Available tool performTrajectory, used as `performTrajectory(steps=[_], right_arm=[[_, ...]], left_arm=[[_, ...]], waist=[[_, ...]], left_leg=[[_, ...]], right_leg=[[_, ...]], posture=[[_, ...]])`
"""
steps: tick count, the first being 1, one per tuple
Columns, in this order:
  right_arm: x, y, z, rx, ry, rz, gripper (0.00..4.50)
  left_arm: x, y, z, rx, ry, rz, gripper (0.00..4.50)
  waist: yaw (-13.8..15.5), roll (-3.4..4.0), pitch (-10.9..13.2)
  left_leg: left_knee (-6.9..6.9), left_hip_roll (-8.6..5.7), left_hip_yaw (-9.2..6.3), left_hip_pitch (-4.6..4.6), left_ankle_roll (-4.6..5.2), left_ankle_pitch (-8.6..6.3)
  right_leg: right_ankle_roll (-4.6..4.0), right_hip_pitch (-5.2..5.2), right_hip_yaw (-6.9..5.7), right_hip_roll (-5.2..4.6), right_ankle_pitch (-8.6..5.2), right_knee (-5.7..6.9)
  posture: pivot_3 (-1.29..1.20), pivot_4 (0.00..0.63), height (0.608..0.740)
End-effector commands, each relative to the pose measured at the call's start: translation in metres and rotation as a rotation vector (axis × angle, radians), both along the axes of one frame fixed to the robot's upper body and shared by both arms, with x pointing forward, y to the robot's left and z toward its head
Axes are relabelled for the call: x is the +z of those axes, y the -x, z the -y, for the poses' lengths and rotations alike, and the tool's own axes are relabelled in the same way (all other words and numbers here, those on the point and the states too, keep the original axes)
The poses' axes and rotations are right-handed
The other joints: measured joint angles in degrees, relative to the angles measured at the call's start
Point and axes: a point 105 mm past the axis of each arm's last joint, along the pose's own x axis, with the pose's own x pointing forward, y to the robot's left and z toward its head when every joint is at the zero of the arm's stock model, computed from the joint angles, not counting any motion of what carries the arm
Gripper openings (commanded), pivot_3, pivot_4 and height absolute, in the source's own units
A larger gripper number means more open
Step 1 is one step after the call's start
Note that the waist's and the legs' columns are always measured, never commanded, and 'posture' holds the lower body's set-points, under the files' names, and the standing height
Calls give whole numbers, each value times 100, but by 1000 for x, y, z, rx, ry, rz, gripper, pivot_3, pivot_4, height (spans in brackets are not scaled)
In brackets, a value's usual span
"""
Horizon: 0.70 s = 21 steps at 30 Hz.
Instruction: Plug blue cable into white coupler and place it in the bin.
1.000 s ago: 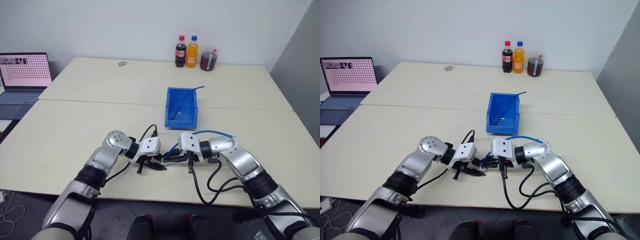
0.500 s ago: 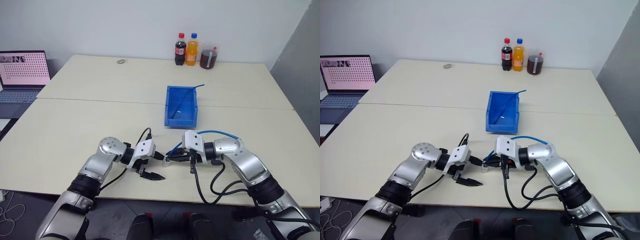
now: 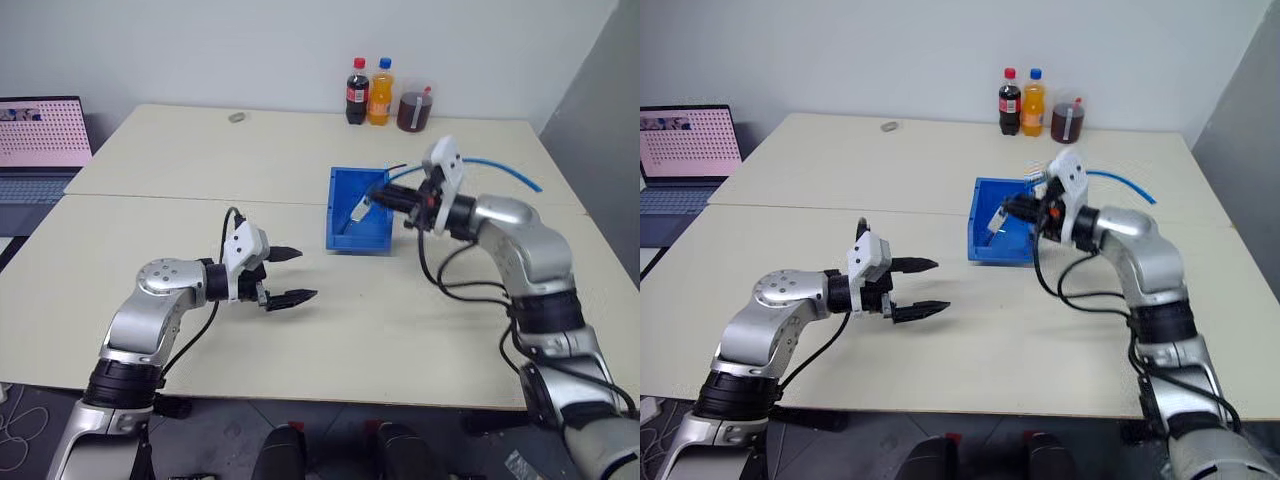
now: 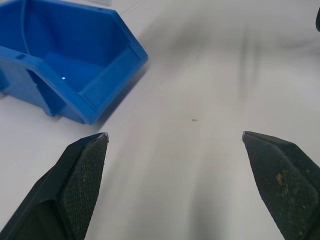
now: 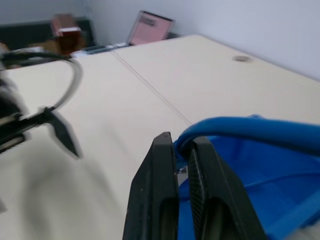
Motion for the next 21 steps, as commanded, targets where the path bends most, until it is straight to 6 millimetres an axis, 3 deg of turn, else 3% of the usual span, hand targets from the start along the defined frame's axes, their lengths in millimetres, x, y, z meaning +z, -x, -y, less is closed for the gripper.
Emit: performTrajectory(steps=[1, 6, 13, 17, 21], right_arm=[[1, -40, 12, -154, 58, -52, 350], [-4, -45, 32, -119, 229, -110, 1525], [-6, -24, 71, -37, 372, -186, 3364], [-15, 10, 93, 7, 392, -199, 4371], [-17, 49, 97, 0, 310, -143, 4479]], left_arm=[[16, -5, 3, -21, 10, 64, 4500], [14, -8, -4, -18, -4, 61, 4500], [15, -16, -20, 41, -7, 62, 4500], [20, -26, -34, 137, 5, 93, 4500], [29, -29, -45, 234, 19, 126, 4500]], waist=[[-33, -6, 25], [13, -9, 32], [60, -6, 35], [68, -7, 34], [85, -7, 34]], left_leg=[[-2, -2, 7, -1, 0, 1], [-10, -10, 21, -10, -2, -2], [-12, -7, 53, -78, -5, -4], [-6, -5, 49, -80, -5, -4], [4, -6, 35, -93, -5, -5]], right_leg=[[-12, -5, 6, -2, 12, 0], [-22, -10, 7, -18, 10, -10], [-28, -91, 12, -29, 9, 1], [-27, -91, 8, -28, 9, 6], [-27, -90, -1, -27, 8, 7]], posture=[[0, 150, 740], [0, 150, 740], [0, 150, 740], [0, 150, 740], [0, 150, 740]])
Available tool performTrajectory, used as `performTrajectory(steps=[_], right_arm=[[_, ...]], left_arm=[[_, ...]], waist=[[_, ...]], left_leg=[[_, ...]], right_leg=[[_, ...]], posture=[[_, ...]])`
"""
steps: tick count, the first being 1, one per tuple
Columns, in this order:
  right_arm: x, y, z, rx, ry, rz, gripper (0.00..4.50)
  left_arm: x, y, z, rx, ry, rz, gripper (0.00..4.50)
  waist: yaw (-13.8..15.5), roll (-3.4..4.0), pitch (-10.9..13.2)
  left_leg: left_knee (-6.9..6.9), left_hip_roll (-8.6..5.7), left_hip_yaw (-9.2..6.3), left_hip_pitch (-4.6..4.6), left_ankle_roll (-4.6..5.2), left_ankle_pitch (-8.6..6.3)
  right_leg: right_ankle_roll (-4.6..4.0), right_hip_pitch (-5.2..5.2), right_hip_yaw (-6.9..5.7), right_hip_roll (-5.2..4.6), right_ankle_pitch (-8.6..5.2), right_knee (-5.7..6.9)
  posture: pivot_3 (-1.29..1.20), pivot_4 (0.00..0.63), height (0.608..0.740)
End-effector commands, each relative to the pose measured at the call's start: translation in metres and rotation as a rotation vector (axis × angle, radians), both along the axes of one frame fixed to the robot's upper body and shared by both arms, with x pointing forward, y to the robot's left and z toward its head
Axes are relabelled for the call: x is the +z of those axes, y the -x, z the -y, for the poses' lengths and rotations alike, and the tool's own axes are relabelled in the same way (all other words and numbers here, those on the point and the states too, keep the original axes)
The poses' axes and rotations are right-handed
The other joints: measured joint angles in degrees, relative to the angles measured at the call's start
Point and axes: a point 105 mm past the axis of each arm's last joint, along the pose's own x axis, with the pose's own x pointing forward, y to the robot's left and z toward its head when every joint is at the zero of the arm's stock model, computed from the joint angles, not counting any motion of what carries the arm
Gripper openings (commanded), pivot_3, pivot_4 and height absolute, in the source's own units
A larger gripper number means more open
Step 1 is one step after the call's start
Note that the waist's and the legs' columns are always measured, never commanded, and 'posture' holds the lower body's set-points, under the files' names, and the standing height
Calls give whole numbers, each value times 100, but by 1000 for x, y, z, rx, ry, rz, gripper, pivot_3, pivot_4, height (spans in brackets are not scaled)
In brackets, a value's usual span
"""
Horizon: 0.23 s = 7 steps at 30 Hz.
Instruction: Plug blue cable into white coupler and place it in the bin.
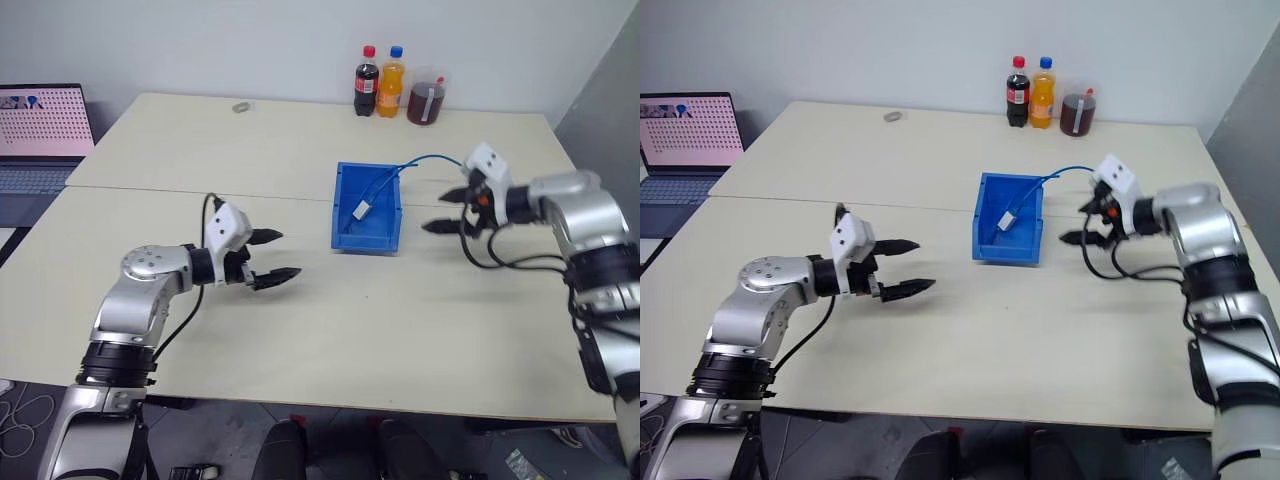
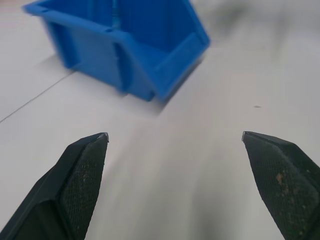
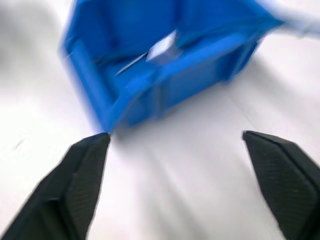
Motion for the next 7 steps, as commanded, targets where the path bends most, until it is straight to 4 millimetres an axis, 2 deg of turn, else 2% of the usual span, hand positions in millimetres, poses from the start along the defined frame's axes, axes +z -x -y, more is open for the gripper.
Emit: performTrajectory(steps=[1, 4, 7], right_arm=[[29, 34, -8, 27, -113, 128, 4479], [29, 50, -8, -12, -163, 146, 4479], [27, 57, -11, -62, -186, 167, 4479]], left_arm=[[22, -3, -12, 83, 14, 75, 4500], [26, -3, -15, 94, 32, 76, 4500], [25, 0, -14, 81, 20, 68, 4500]], waist=[[-2, 1, 1], [-45, 1, 1], [-48, 0, 1]], left_leg=[[5, 0, -3, -3, 0, 0], [15, -3, -3, -2, -1, 0], [16, -1, -6, 15, -1, 1]], right_leg=[[0, 0, -1, 0, 0, 4], [3, -3, 3, 0, -1, 26], [8, 2, 1, 7, 1, 44]], posture=[[0, 150, 740], [0, 150, 740], [0, 150, 740]])
